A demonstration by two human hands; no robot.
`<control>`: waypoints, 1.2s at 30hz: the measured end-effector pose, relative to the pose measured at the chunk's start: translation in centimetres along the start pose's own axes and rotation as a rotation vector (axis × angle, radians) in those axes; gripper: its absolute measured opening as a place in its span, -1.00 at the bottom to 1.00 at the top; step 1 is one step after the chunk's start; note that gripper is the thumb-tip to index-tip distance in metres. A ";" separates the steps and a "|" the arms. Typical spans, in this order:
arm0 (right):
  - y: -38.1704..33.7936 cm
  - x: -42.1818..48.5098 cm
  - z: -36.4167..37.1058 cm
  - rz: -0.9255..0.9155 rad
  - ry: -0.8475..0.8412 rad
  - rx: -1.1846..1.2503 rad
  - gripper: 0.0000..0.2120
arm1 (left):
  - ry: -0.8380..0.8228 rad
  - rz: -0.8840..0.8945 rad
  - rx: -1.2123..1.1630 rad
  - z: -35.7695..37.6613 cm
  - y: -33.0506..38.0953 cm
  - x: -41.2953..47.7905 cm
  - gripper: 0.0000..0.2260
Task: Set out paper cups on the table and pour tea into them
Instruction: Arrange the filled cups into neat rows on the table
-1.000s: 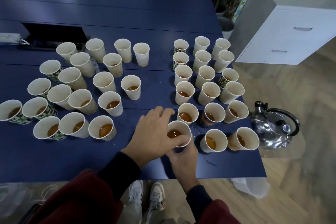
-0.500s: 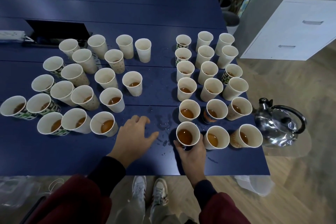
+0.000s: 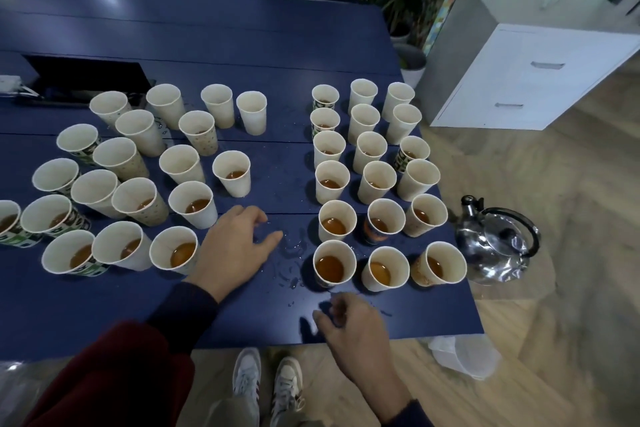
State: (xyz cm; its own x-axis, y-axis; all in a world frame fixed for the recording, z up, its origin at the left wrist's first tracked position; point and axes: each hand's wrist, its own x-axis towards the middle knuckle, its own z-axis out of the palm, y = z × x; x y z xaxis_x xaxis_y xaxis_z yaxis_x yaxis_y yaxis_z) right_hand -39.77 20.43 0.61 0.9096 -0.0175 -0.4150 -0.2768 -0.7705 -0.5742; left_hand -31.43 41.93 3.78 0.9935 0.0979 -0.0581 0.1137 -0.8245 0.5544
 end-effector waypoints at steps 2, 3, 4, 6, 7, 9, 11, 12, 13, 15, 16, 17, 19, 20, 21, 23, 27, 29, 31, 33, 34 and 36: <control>-1.7 -0.4 -1.7 -0.052 -0.031 -0.050 -0.75 | 0.011 0.013 -0.004 -0.9 0.4 0.8 -0.73; -2.8 -0.3 -2.5 -0.094 -0.028 -0.063 -0.73 | 0.015 0.016 -0.002 -1.3 0.4 1.3 -0.74; -3.9 -0.2 -3.2 -0.139 -0.017 -0.064 -0.73 | 0.024 0.020 0.008 -1.8 0.4 1.7 -0.74; -6.3 0.5 -4.6 -0.220 0.007 -0.049 -0.76 | 0.040 0.027 0.024 -2.9 0.4 2.8 -0.73; -7.5 1.1 -5.2 -0.258 0.020 -0.048 -0.77 | 0.049 0.021 0.027 -3.6 0.3 3.3 -0.73; -9.7 2.6 -5.8 -0.322 0.044 -0.054 -0.78 | 0.059 0.007 0.047 -5.0 -0.2 4.5 -0.73; -12.0 4.4 -6.3 -0.374 0.065 -0.066 -0.75 | 0.069 0.006 0.080 -6.4 -0.8 5.9 -0.74; -13.1 5.4 -6.4 -0.394 0.074 -0.079 -0.74 | 0.074 0.011 0.096 -7.1 -1.2 6.7 -0.74; -14.3 6.4 -6.6 -0.411 0.082 -0.084 -0.72 | 0.077 0.016 0.115 -7.8 -1.5 7.5 -0.74; -16.8 8.5 -7.1 -0.445 0.089 -0.102 -0.69 | 0.075 0.017 0.147 -9.3 -1.9 9.1 -0.75; -17.9 9.5 -7.4 -0.455 0.094 -0.122 -0.69 | 0.071 0.021 0.158 -9.9 -2.1 10.0 -0.76; -19.2 10.7 -7.4 -0.462 0.100 -0.138 -0.69 | 0.070 0.027 0.173 -10.6 -2.3 11.2 -0.78; -21.5 13.1 -7.3 -0.477 0.109 -0.148 -0.70 | 0.067 0.032 0.216 -11.7 -3.0 13.5 -0.79; -22.5 14.3 -7.1 -0.473 0.109 -0.153 -0.71 | 0.065 0.030 0.238 -12.1 -3.4 14.6 -0.79; -23.4 15.6 -6.8 -0.464 0.107 -0.164 -0.71 | 0.063 0.029 0.252 -12.4 -3.7 15.9 -0.77; -25.2 18.4 -6.3 -0.438 0.100 -0.205 -0.70 | 0.064 0.039 0.262 -12.7 -4.6 18.5 -0.73; -28.1 23.8 -5.1 -0.384 0.095 -0.263 -0.69 | 0.030 0.050 0.303 -12.4 -6.4 23.9 -0.65; -29.0 26.7 -3.9 -0.336 0.092 -0.282 -0.66 | -0.001 0.060 0.328 -12.0 -7.3 26.7 -0.59; -29.3 29.2 -3.0 -0.292 0.088 -0.323 -0.60 | -0.023 0.122 0.383 -11.4 -7.8 29.0 -0.55; -29.0 31.3 -2.6 -0.234 0.063 -0.381 -0.58 | -0.078 0.240 0.407 -10.7 -7.5 30.8 -0.47; -28.7 32.1 -2.5 -0.200 0.047 -0.403 -0.60 | -0.115 0.312 0.408 -10.1 -7.2 31.6 -0.41; -27.9 33.4 -2.5 -0.137 0.011 -0.432 -0.67 | -0.196 0.415 0.455 -8.6 -6.6 33.1 -0.31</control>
State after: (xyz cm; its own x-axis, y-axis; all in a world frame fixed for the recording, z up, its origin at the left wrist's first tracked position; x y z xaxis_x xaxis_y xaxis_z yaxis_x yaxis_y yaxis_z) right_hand -0.87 39.77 4.52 0.9327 0.0981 -0.3470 -0.0013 -0.9614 -0.2751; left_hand 0.70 55.43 5.33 0.9331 -0.3485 -0.0891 -0.3321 -0.9298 0.1586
